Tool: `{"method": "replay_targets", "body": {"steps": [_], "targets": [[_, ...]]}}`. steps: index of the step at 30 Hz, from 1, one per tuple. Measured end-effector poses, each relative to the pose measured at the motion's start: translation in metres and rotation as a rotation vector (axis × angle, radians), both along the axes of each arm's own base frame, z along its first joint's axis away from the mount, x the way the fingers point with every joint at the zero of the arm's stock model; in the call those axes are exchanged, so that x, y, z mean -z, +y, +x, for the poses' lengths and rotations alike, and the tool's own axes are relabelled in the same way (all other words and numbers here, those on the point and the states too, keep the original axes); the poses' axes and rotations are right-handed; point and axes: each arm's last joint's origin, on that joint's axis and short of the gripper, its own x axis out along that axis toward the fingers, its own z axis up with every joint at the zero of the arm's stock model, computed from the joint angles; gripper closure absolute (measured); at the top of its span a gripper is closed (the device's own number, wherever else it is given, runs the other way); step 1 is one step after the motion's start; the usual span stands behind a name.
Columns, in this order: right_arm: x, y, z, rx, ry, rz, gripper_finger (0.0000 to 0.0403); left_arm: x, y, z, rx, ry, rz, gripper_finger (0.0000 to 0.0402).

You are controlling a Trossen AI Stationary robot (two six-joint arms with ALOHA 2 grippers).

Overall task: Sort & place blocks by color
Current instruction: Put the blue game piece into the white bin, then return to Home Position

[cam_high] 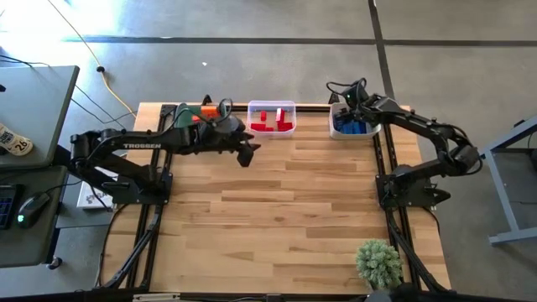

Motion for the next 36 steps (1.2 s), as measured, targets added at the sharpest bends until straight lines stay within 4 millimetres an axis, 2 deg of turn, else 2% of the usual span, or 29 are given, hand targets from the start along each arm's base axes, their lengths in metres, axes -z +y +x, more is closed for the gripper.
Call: {"method": "replay_targets", "body": {"steps": [5,10,16,22,25,27,32,36], "targets": [[-0.011,-0.004,0.002,-0.010,-0.021,-0.018,0.0117,0.006,-0.015,0.002,0.006,-0.065,-0.037,0.0179],[-0.029,-0.005,0.010,-0.074,-0.140,0.029,0.0111,-0.009,-0.031,-0.002,0.056,-0.124,-0.008,0.0179],[-0.064,0.002,0.032,-0.231,-0.330,0.056,0.0110,-0.030,-0.050,-0.025,0.070,-0.118,0.059,0.0179],[-0.094,0.020,0.055,-0.291,-0.360,-0.041,0.0110,-0.039,-0.072,-0.051,0.076,-0.060,0.115,0.0179],[-0.104,0.030,0.066,-0.341,-0.367,-0.081,0.0109,-0.032,-0.081,-0.063,0.104,-0.111,0.137,0.0179],[-0.107,0.038,0.072,-0.370,-0.394,-0.083,0.0109,-0.018,-0.086,-0.073,0.121,-0.145,0.121,0.0179],[-0.107,0.054,0.084,-0.398,-0.424,-0.061,0.0109,0.014,-0.096,-0.099,0.219,-0.236,0.109,0.0179],[-0.108,0.068,0.091,-0.419,-0.432,-0.055,0.0109,0.032,-0.099,-0.118,0.248,-0.314,0.125,0.0179]]}}
